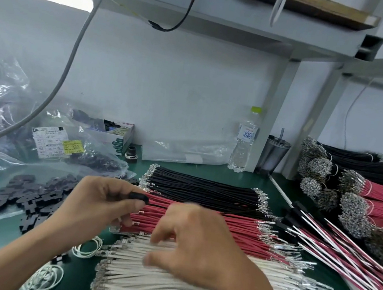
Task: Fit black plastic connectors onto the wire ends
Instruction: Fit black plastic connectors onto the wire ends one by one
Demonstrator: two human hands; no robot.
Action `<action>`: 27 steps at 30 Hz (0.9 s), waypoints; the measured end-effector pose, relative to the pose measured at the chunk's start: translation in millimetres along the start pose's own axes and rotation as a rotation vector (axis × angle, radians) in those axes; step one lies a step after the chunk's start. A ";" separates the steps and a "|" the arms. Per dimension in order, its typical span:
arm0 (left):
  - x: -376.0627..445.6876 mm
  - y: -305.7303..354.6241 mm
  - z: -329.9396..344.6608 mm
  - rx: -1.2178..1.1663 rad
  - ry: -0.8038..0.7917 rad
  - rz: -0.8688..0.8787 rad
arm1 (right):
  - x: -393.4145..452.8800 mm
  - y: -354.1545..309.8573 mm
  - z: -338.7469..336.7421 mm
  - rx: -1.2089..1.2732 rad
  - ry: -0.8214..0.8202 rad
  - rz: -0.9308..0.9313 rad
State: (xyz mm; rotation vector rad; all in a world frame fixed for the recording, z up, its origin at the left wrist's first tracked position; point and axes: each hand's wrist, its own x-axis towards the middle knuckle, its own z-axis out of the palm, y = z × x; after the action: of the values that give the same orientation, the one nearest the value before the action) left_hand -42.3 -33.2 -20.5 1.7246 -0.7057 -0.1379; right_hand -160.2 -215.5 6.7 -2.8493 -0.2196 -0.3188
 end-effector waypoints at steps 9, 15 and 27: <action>-1.2 -0.2 6.5 0.007 -0.005 0.013 | -0.8 -8.4 3.0 0.087 -0.207 0.033; 1.8 -4.5 5.8 0.013 0.017 0.018 | -0.1 -7.5 6.4 0.063 -0.195 -0.010; 6.3 -1.8 1.3 -0.131 0.077 -0.032 | 2.3 19.4 -2.0 0.285 0.335 0.054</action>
State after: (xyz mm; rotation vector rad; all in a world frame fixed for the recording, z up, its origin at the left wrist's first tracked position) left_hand -37.2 -37.4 -20.8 1.6078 -0.5999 -0.1358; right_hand -154.8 -234.3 4.4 -2.4706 -0.1100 -0.6853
